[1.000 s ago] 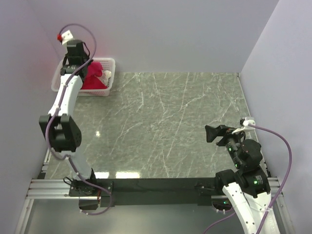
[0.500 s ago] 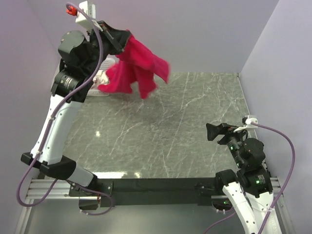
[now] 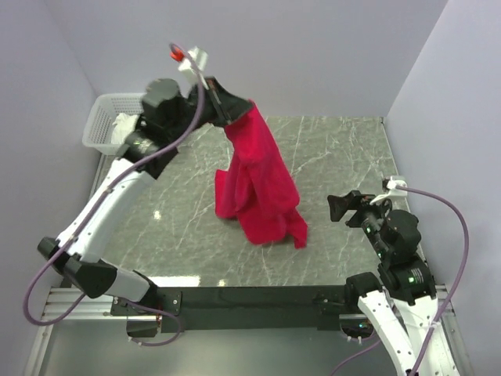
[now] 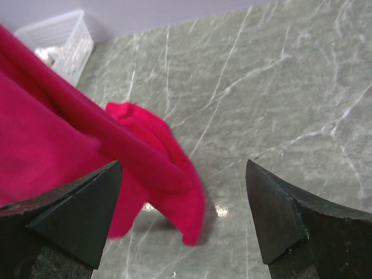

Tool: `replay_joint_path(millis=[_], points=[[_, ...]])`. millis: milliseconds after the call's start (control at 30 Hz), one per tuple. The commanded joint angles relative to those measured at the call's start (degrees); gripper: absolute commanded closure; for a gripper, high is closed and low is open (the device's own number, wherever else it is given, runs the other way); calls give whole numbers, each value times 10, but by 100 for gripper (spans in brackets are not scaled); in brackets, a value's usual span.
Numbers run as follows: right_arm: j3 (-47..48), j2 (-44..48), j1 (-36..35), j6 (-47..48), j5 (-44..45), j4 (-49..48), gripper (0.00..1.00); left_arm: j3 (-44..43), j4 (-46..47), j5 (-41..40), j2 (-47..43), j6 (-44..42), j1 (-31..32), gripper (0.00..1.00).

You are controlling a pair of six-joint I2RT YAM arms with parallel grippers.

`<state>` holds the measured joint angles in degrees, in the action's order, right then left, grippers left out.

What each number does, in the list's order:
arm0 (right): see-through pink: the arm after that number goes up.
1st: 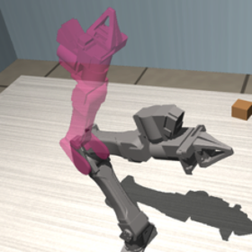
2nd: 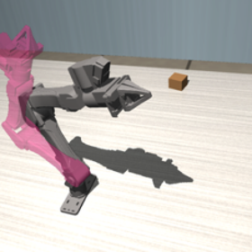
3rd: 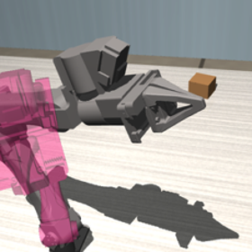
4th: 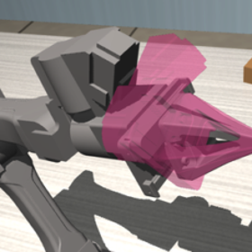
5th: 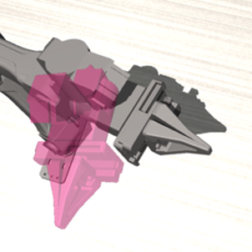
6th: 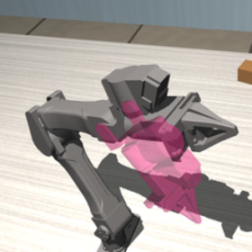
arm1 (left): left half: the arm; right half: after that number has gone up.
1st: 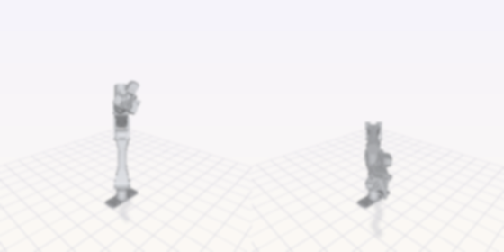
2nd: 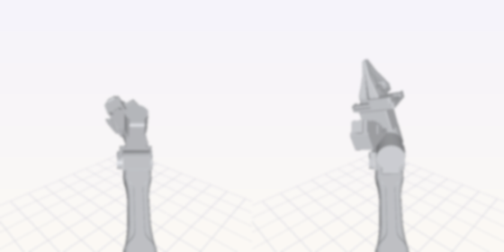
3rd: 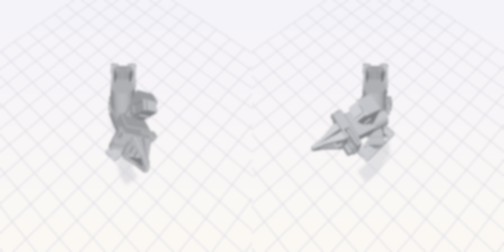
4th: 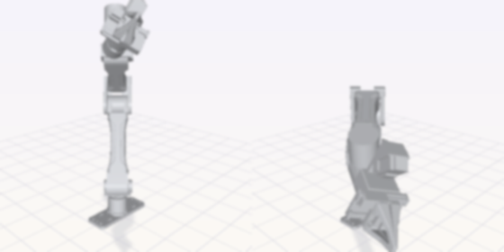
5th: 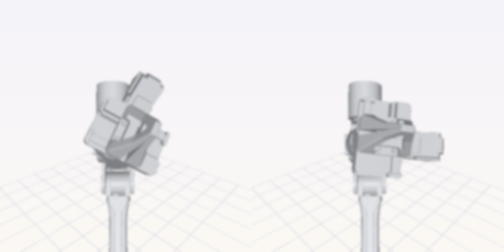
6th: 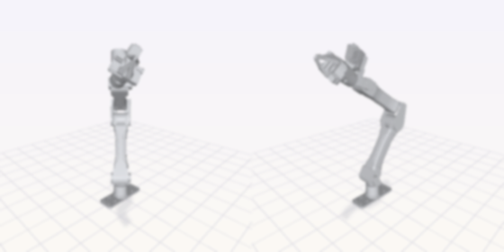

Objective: Fold and stack the t-shirts
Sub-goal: Move the tshirt to the center of the board, then flatten the tshirt out

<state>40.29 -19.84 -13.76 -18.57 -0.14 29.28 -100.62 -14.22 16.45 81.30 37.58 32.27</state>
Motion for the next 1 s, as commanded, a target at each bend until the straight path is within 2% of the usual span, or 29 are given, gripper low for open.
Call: replay_joint_path(millis=[0,100,133,233,267,333,367,467,533,667,833,967], points=[[26,-38,-6,-5,-27,-8,8,72,39,-16,29,-8,-1,100],[33,-79,-6,-10,-42,-1,10,90,48,-37,103,-26,1,99],[34,-91,-5,-14,-47,2,10,83,46,-41,156,-32,3,99],[41,-130,-6,-20,-56,11,11,23,27,-27,261,-49,19,85],[43,-146,-6,-21,-57,17,11,6,21,-18,279,-47,32,74],[48,-158,-6,-25,-61,21,11,-21,28,-18,301,-43,48,59],[49,-169,-4,-26,-64,24,11,-10,37,-27,298,-44,61,42],[42,-178,-6,-34,-73,17,12,57,65,-90,249,-40,66,18],[36,-184,-7,-38,-89,12,14,100,60,-135,195,-46,66,15],[16,-216,-18,-48,-110,4,18,243,27,-207,100,-31,67,17],[-6,-243,-44,-65,-107,4,24,392,-12,-226,-13,13,84,26],[-13,-267,-72,-74,-77,18,28,508,-13,-237,-56,84,138,27]])
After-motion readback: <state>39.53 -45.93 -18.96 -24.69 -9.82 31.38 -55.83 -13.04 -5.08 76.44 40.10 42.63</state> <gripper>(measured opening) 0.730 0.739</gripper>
